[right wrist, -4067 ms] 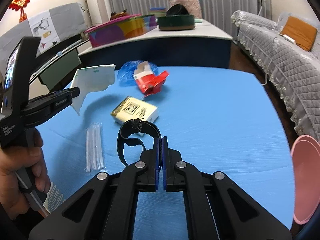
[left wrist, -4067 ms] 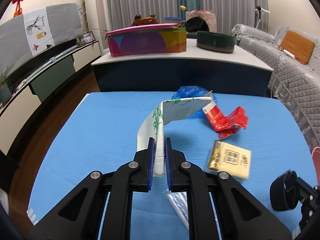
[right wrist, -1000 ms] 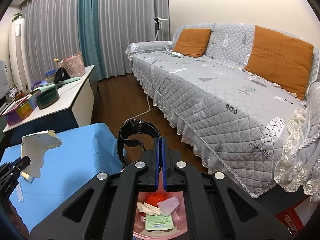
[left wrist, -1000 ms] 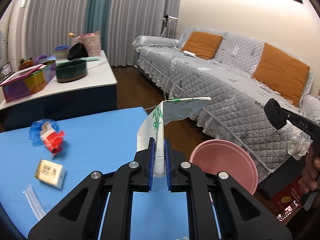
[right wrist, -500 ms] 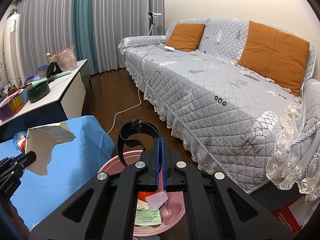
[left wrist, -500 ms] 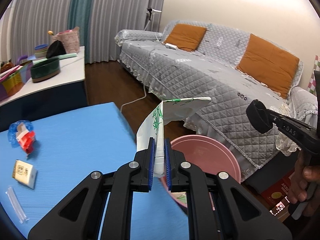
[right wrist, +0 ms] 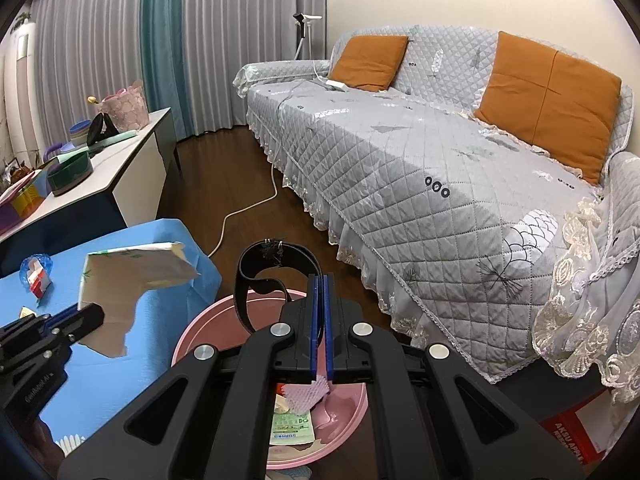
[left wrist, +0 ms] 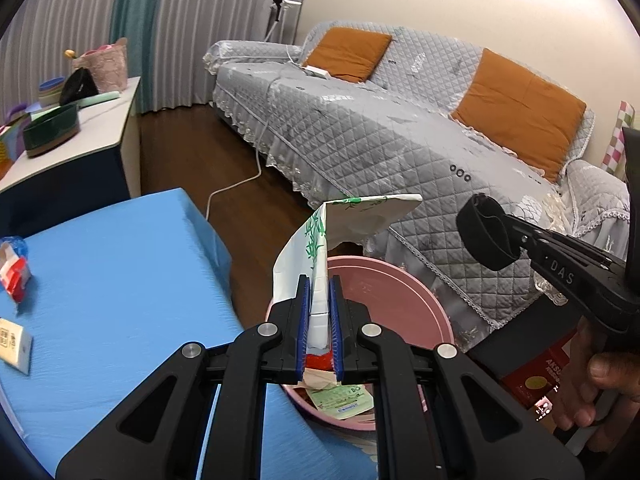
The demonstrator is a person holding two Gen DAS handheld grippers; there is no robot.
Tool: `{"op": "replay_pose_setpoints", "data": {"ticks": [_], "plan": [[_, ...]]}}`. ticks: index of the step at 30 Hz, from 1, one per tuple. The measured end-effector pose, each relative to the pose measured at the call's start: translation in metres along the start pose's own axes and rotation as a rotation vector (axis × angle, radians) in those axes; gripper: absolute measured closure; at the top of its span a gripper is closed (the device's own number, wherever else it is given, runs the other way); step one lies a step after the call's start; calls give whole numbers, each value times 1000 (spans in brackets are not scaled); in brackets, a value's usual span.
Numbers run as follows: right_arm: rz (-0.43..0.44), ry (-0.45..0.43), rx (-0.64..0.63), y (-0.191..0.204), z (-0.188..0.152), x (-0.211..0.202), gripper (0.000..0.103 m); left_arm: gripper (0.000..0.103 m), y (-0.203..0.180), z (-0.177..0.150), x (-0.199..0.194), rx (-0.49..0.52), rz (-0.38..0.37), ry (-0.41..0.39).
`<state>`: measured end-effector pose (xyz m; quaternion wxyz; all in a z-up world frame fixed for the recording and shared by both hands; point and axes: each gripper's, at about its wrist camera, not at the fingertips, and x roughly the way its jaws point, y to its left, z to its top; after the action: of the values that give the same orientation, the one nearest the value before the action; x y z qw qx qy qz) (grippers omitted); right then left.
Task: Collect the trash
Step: 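Carry the white bag and black strap over the pink basin, then open both tools to drop the white bag and strap into the basin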
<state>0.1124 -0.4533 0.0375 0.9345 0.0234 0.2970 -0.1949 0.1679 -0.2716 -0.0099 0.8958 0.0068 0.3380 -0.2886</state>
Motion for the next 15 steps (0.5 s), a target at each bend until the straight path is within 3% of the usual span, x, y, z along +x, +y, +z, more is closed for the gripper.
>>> {"op": "replay_pose_setpoints", "data": {"ticks": [15], "plan": [[14, 17, 1, 2, -2, 7, 100, 93, -16, 2, 20, 1, -21, 35]]}}
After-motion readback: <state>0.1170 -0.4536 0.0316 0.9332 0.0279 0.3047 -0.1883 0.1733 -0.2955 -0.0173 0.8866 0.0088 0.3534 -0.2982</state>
